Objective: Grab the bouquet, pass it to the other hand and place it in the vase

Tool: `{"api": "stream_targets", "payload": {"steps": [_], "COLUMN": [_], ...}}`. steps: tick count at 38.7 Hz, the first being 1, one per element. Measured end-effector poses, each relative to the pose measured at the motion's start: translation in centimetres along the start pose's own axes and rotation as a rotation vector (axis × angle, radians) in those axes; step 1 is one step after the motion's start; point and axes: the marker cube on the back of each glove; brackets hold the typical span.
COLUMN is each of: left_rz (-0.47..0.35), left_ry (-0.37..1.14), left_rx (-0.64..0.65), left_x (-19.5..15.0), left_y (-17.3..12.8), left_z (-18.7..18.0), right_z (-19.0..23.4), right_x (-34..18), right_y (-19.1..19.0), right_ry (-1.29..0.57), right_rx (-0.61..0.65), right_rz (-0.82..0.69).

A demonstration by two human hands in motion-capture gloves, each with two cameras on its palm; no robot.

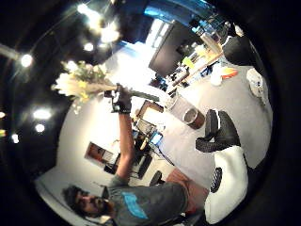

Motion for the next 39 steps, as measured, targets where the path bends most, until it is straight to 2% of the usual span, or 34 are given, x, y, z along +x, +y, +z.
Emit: {"api": "stream_targets", "payload": {"steps": [3,8,12,20,25,29,31,34,39], "left_rz": [-0.016,-0.044,-0.102,-0.110,-0.128,-0.149,-0.170,-0.197,-0.207], "left_ry": [0.036,0.090,0.124,0.135,0.117,0.164,0.179,0.149,0.003], "left_rx": [0.027,0.006,-0.050,-0.112,-0.164,-0.223,-0.246,-0.282,-0.340], "left_x": [1.1,-1.0,-1.7,-2.9,-5.3,-8.6,-8.8,-8.7,-11.3], "left_y": [-1.5,-2.4,-1.7,-0.7,0.0,0.7,1.3,2.2,2.3], "left_z": [0.4,2.2,3.7,6.5,8.4,10.4,10.6,10.2,9.5], "right_z": [-0.7,-1.2,-1.2,-1.0,-0.9,-1.1,-1.0,-0.8,-0.7], "right_x": [0.8,2.4,3.4,4.3,4.8,4.3,4.5,4.8,4.3], "right_y": [-0.2,-0.2,-0.3,-0.1,0.2,0.6,0.5,0.2,0.2], "right_ry": [0.011,0.007,0.003,-0.013,-0.014,-0.027,-0.026,-0.021,-0.025], "right_rx": [0.015,0.020,0.026,0.023,0.013,0.012,0.013,0.015,0.022], "right_rz": [0.010,0.048,0.067,0.074,0.092,0.088,0.088,0.082,0.069]}}
